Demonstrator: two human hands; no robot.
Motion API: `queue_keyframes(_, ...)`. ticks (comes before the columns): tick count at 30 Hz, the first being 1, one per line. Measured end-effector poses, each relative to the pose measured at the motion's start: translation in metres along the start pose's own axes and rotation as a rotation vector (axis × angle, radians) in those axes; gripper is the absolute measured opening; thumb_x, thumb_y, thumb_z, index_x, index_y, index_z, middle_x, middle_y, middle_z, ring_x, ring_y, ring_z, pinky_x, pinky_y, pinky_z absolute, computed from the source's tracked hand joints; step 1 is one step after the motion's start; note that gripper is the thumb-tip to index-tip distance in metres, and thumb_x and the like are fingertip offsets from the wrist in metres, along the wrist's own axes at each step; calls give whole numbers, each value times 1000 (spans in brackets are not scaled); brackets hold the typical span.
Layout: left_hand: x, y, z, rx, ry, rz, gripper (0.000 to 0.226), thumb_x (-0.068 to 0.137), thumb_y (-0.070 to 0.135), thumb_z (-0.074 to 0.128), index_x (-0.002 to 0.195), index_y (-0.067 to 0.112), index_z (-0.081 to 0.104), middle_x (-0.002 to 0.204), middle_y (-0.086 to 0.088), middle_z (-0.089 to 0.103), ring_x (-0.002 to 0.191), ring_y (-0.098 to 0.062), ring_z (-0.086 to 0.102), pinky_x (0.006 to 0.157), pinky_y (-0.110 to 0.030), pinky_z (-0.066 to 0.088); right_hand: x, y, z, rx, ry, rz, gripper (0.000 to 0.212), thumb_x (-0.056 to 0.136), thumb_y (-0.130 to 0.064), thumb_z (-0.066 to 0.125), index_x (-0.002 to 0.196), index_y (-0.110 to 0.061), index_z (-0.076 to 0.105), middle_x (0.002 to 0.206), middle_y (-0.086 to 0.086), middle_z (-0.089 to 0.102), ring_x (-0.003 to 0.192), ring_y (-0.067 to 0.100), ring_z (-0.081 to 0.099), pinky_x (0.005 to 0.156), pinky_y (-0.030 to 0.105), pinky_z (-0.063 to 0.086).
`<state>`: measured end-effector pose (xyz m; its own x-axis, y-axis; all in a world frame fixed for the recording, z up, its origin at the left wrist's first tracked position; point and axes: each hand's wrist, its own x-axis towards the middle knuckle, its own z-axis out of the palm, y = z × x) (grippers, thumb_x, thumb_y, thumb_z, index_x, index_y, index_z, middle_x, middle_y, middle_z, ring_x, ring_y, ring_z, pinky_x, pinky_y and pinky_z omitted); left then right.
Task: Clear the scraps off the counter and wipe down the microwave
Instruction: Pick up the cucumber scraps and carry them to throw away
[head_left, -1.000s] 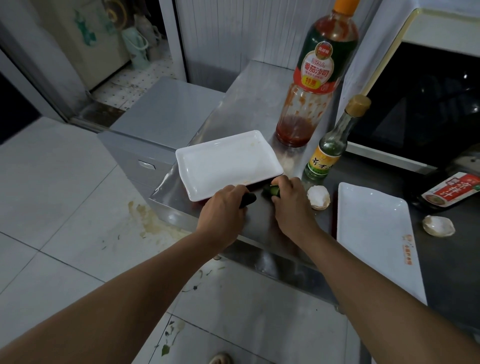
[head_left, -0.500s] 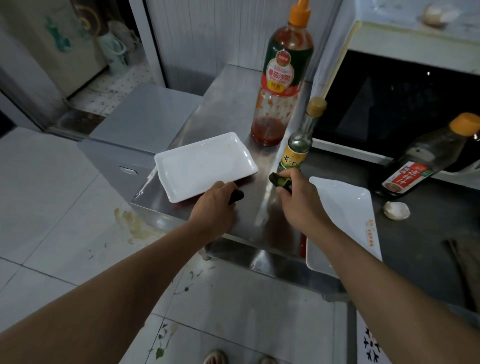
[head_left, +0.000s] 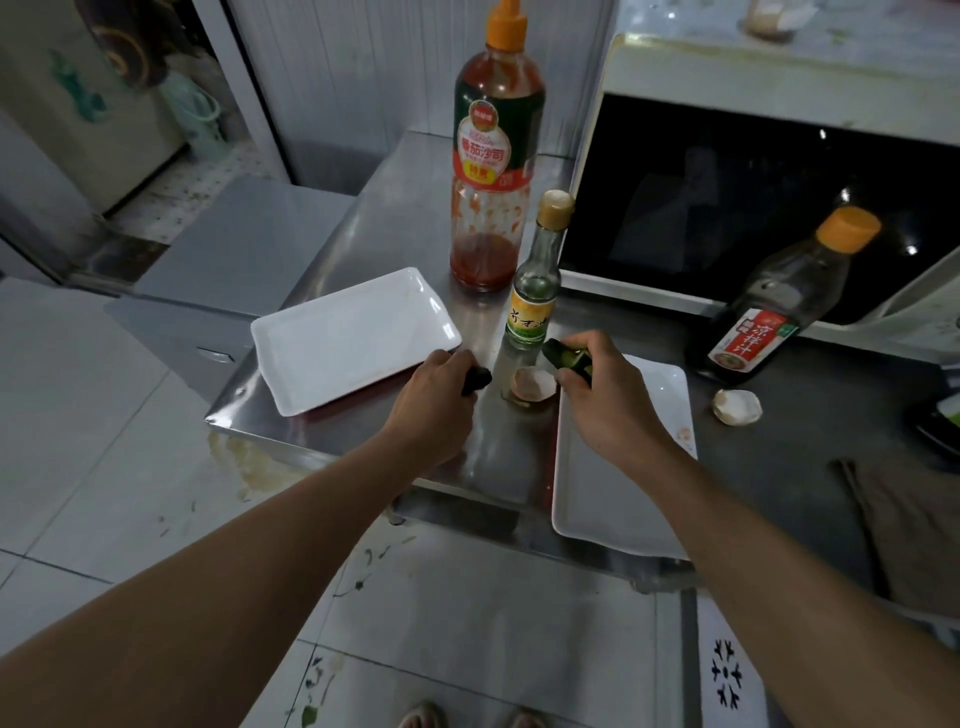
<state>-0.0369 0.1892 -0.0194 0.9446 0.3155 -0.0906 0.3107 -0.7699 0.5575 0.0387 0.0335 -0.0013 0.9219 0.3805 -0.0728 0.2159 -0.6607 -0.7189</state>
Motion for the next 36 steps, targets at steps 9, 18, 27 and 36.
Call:
queue_keyframes(9,0,10,18,22,-18,-5,21,89,18,59,107,8,55,106,-13,56,95,-30,55,75,-31,42,-1,16,-7,52,-24,-16,29,95,-14,51,124,-16,47,119,5,56,94,14,50,74,19,34)
queue_keyframes(18,13,14,33,24,15,-21,28,85,20,65,113,15,63,108,-10,57,97,-28,57,82,-33,48,4,32,-7,60,-21,-38,28,95,-14,50,123,-17,48,114,3,57,89,11,48,72,20,34)
queue_keyframes(27,19,20,42,76,24,-20,24,82,15,65,106,11,66,105,-14,53,94,-32,56,76,-36,47,5,38,-10,56,-34,-41,28,94,-13,51,122,-16,48,117,7,57,93,17,51,73,24,36)
queue_keyframes(36,17,18,40,160,-17,-57,16,86,19,63,99,11,64,103,-7,53,89,-23,53,68,-30,39,1,38,-10,43,-37,-43,30,94,-12,52,123,-14,47,118,8,57,102,22,54,74,22,33)
